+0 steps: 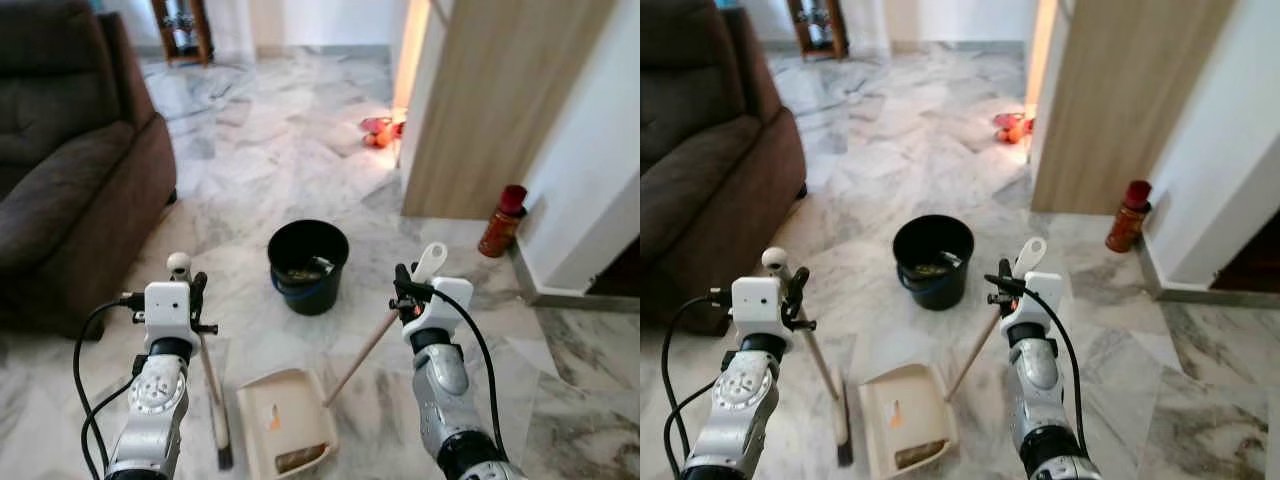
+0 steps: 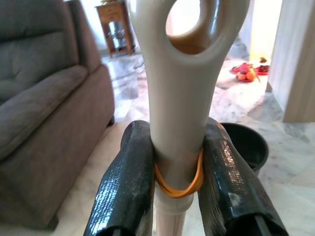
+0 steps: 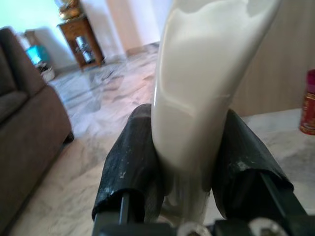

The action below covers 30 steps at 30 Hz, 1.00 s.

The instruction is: Sweep floor

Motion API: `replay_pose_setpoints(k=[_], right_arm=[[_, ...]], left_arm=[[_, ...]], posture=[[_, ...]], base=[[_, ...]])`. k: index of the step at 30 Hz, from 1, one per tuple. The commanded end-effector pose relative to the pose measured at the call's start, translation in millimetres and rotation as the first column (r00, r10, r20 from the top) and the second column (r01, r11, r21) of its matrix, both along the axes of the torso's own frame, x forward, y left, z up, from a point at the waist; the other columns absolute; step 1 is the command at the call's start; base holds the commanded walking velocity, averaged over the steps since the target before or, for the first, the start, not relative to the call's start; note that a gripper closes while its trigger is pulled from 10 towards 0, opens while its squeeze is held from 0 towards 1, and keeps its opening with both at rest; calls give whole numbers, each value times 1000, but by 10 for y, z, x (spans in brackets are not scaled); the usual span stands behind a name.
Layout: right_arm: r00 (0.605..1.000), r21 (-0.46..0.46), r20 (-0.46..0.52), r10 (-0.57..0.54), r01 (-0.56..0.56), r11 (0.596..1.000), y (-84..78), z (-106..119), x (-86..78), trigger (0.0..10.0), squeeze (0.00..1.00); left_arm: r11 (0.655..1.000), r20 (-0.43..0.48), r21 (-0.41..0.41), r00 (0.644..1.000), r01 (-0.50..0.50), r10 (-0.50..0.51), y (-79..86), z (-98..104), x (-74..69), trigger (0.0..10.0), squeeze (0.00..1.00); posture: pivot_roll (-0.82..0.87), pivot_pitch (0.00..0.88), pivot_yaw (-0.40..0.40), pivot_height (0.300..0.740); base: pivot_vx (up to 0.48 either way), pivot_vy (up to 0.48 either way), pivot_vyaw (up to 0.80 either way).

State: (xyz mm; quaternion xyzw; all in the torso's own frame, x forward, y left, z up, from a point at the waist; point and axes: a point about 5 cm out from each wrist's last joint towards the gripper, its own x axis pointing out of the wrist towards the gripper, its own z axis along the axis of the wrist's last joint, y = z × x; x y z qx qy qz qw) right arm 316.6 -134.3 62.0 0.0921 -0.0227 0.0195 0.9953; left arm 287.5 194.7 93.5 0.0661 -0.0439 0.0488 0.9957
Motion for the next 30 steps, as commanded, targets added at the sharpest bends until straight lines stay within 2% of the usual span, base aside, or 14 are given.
replay_pose_setpoints(k=[1, 18, 22, 30], right_arm=[[999, 9, 38, -11, 10, 1000, -16, 89, 45, 10000, 0], [999, -1, 39, -4, 4, 1000, -10, 89, 43, 10000, 0], [999, 0, 38, -3, 3, 1000, -6, 89, 44, 10000, 0], [999, 3, 38, 0, 0, 1000, -2, 88, 44, 10000, 0]], left_arm=[[1000, 29, 16, 1000, 9, -10, -18, 63, 9, 10000, 0], [1000, 28, 15, 1000, 10, -11, -24, 59, 9, 10000, 0], [1000, 28, 16, 1000, 10, -10, -24, 60, 10, 10000, 0], [1000, 27, 16, 1000, 10, -11, -25, 58, 10, 10000, 0]], posture=[[163, 28, 29, 740], [163, 30, 26, 740], [164, 30, 25, 740], [163, 29, 25, 740]], base=[[262, 0, 0], [268, 0, 0], [280, 0, 483], [280, 0, 0]])
